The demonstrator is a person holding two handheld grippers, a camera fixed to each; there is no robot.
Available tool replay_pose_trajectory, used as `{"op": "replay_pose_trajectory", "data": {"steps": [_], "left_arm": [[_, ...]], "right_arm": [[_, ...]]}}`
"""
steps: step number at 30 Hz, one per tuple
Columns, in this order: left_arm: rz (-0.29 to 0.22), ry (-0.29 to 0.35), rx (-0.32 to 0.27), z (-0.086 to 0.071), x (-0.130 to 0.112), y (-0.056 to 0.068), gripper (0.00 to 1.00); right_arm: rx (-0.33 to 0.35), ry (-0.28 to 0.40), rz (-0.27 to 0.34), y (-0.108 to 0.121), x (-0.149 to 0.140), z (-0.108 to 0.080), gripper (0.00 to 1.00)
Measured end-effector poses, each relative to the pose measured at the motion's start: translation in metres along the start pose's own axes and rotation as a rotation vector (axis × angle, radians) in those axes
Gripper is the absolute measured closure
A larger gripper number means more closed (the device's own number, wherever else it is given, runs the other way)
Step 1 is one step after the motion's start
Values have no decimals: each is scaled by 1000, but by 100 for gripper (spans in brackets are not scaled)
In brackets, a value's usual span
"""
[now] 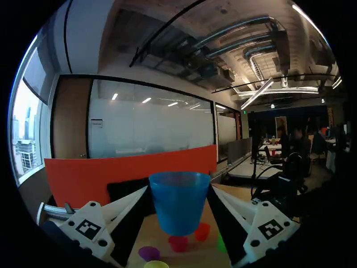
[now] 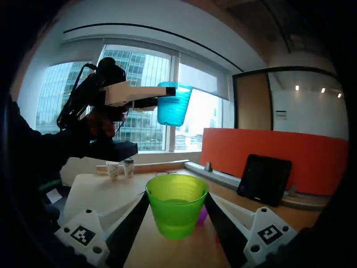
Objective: Pour water
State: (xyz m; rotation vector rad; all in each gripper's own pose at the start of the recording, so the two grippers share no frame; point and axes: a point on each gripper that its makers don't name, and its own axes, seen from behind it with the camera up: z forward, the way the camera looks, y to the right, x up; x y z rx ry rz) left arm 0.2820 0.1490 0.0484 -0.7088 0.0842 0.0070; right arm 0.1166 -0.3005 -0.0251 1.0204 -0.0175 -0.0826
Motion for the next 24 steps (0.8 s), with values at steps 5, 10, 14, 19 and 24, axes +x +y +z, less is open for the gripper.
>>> {"op": "replay_pose_trajectory", "data": {"steps": [5,10,14,19,24], "left_arm": [[-1,-25,-1,0,-9,0,14],[-3,-49,-5,-1,-20,-2,14],[-8,-75,-8,-5,-33,-3,14],[-14,-110,-17,-7,-51,-2,14],[-21,-146,-34,-10,-72,4,14]], "right_arm": [[-8,-8,3,4,1,-2,10],[-16,-18,5,9,2,-8,10],[-26,-31,8,15,3,-15,10],[-40,-55,13,25,2,-26,10],[-52,-87,11,35,-1,-39,10]]}}
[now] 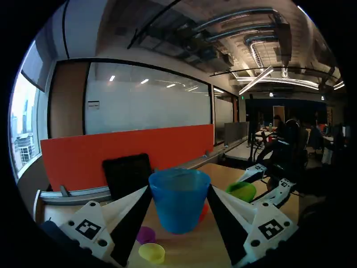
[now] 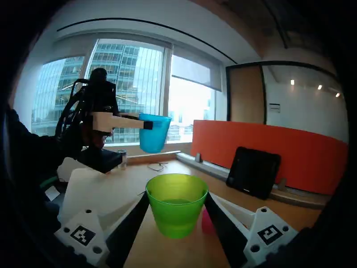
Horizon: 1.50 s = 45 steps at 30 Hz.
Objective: Pour water
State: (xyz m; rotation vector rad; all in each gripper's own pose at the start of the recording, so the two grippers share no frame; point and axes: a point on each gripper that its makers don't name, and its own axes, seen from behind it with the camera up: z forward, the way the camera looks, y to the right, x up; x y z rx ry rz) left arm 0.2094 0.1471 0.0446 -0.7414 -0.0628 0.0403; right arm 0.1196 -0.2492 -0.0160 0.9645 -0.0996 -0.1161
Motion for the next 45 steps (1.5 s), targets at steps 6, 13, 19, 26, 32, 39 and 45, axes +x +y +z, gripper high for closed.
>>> {"op": "replay_pose_trajectory", "data": {"steps": [6,13,19,26,32,39,45], "left_arm": [[6,-37,-24,2,-26,8,14],[12,-79,-54,3,-50,17,14],[25,-131,-68,3,-75,21,14],[37,-189,-91,3,-104,28,14],[60,-235,-108,5,-123,35,14],[97,-292,-144,7,-146,48,13],[127,-341,-175,8,-167,57,14]], "right_arm": [[-12,-37,-4,9,-7,-14,10],[-17,-63,8,15,-14,-26,10],[1,-110,12,15,-25,-35,10],[27,-178,21,16,-39,-44,10],[38,-226,28,19,-49,-50,9],[55,-274,22,22,-59,-53,10],[66,-316,16,21,-72,-53,9]]}}
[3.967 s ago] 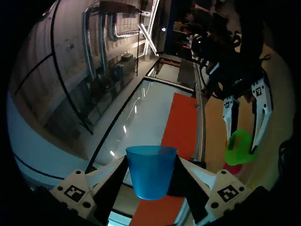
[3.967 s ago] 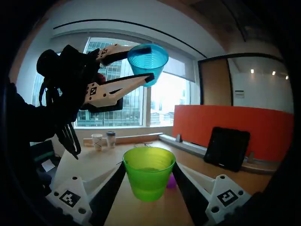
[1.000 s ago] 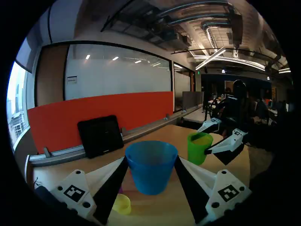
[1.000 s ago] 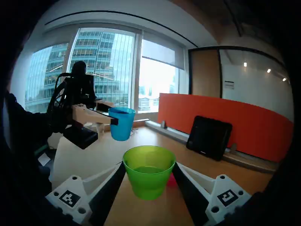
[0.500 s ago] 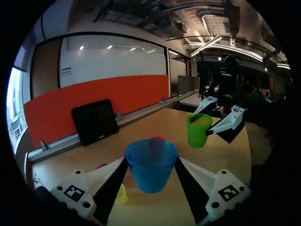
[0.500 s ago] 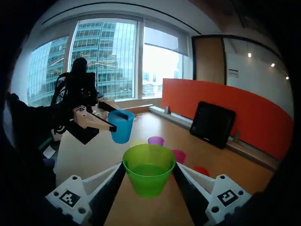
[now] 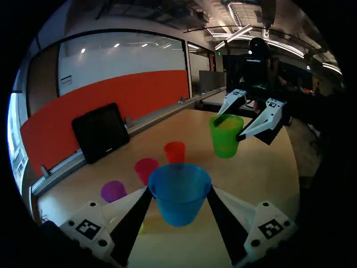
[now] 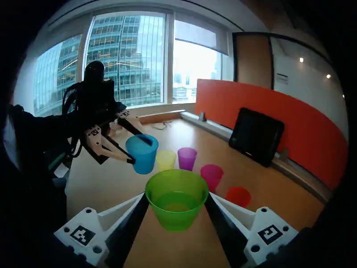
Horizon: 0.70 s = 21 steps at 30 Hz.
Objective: Pour water
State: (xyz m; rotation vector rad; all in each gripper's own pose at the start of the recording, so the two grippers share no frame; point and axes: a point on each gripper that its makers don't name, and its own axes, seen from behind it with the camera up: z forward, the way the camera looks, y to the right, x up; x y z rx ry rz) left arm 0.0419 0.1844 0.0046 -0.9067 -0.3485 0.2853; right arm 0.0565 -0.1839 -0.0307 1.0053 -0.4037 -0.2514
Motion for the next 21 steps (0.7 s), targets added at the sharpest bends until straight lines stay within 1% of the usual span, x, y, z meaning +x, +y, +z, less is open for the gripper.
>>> {"op": "replay_pose_trajectory", "data": {"steps": [6,15,21], "left_arm": [[23,-47,-28,7,-18,8,13],[40,-102,-50,19,-44,11,14],[54,-136,-80,29,-57,17,14]], "right_arm": [[3,-39,-7,2,-13,7,9],[2,-97,-29,7,-35,17,9],[9,-129,-33,6,-51,27,9]]}}
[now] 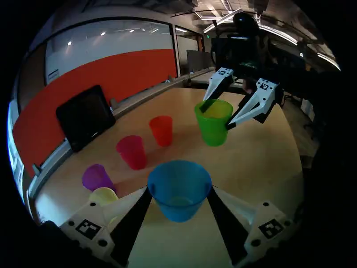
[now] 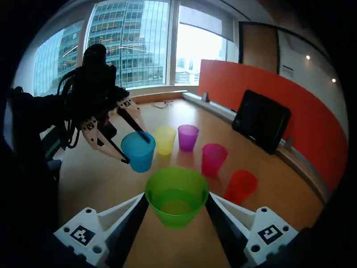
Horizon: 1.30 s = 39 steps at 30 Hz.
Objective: Pour water
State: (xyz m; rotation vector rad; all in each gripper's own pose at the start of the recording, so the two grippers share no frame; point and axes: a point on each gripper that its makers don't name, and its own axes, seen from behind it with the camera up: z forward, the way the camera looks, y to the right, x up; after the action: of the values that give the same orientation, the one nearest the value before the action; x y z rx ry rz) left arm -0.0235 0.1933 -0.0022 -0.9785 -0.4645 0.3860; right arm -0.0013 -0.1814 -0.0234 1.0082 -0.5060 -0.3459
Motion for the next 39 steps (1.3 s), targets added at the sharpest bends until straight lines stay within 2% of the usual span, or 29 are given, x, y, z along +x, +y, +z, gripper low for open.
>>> {"op": "replay_pose_trajectory", "data": {"steps": [9,24,39], "left_arm": [[17,-48,-38,15,-16,6,14],[6,-87,-77,32,-34,14,14],[-28,-98,-90,34,-45,14,13]], "right_arm": [[5,-38,2,-2,-21,18,9],[20,-69,21,-8,-45,39,9],[18,-85,37,-10,-59,46,9]]}}
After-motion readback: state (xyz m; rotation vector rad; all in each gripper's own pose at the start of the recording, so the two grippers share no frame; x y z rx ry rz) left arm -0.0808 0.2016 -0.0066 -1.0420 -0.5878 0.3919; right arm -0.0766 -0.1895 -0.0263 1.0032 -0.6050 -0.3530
